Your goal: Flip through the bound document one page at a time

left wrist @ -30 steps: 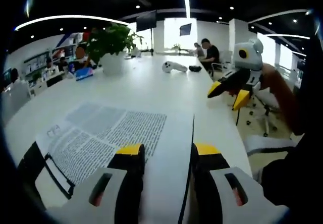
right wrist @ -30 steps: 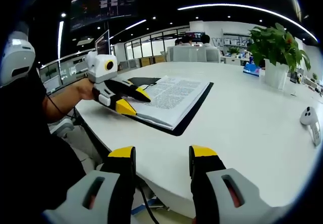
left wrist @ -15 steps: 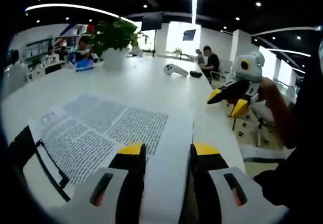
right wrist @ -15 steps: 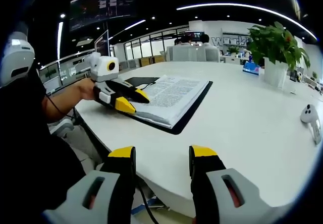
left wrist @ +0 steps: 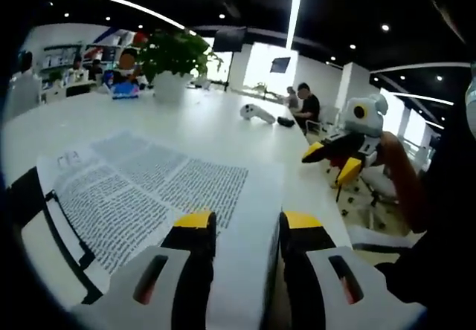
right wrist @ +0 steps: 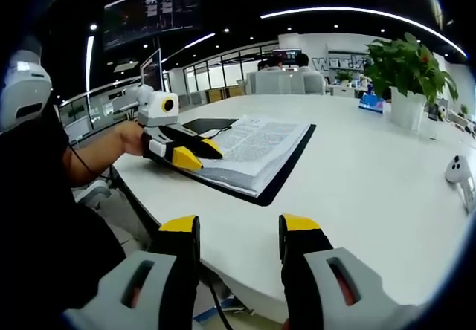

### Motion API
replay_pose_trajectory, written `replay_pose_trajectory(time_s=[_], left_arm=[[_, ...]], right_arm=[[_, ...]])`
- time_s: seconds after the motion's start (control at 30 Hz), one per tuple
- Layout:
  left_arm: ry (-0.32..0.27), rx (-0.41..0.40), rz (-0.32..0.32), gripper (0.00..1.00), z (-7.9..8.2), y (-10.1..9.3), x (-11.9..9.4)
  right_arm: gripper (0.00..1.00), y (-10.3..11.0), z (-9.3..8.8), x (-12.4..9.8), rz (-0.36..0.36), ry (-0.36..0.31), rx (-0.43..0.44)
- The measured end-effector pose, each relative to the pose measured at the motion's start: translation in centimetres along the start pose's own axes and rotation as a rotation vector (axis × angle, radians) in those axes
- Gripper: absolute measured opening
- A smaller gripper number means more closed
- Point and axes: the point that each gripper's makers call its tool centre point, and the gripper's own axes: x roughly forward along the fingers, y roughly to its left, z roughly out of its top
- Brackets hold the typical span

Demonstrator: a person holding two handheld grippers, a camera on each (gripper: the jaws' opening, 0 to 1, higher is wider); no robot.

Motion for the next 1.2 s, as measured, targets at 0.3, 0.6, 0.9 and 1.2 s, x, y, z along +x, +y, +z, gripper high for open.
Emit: replay_pose_trajectory(time_s=[0.3,0.6,0.9,1.2], left_arm=[[-0.005,0.005,-0.003,0.36,0.0,-0.1,-0.1],[-0.005,0.004,-0.003,0.35,0.0,-0.4,-0.1],[-0.005,0.018,0.002,0.35,0.0,-0.6,-0.1],[-0.002,0.02,0.002,0.35,0.1,-0.2,0.0]], right_arm=[[0.41,1.5,1.7,1.2,0.072,-0.091,0.136],[0.42,1.2,2.2,2.4,0.088,-0.105,0.293],[0.4,0.1,3.2,3.7,0.07,-0.16,0.467],[0.38,0.6,3.9,5.9,0.096,-0.182,0.564]])
